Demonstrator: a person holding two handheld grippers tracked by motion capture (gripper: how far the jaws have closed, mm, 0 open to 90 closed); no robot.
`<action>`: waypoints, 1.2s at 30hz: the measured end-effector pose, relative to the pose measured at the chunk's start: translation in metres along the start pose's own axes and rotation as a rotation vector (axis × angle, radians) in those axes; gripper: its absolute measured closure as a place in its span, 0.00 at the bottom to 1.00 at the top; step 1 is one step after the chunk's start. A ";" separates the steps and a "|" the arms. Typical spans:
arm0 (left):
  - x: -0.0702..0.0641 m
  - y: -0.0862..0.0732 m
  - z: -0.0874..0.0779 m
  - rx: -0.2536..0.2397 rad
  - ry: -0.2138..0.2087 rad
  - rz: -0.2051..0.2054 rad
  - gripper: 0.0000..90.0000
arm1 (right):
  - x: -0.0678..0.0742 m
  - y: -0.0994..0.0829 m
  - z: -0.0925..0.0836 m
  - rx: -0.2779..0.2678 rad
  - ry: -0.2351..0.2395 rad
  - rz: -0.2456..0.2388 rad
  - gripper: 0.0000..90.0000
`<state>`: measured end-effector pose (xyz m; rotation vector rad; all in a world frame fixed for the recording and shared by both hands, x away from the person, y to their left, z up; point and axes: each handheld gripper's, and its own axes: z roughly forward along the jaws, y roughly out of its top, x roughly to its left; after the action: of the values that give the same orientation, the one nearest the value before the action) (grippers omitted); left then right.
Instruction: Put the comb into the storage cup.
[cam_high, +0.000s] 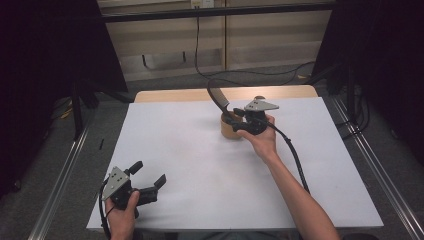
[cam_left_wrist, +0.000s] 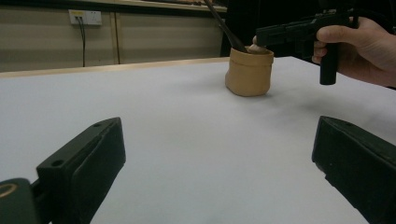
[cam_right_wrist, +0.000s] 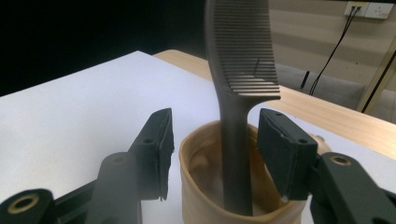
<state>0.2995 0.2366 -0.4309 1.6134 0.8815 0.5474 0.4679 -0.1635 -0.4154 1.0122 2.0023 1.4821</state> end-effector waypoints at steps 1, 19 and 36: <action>0.000 0.000 0.000 0.000 0.000 0.000 0.03 | 0.000 0.001 -0.002 -0.001 0.000 -0.002 0.50; 0.002 0.000 0.002 0.001 0.005 -0.010 0.03 | -0.002 0.004 -0.024 -0.031 -0.050 0.030 0.15; 0.003 -0.001 0.003 0.008 0.023 -0.019 0.03 | 0.001 0.001 -0.039 -0.049 -0.145 0.032 0.01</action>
<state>0.3027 0.2370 -0.4332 1.6070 0.9161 0.5515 0.4400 -0.1864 -0.4016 1.1031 1.8482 1.4238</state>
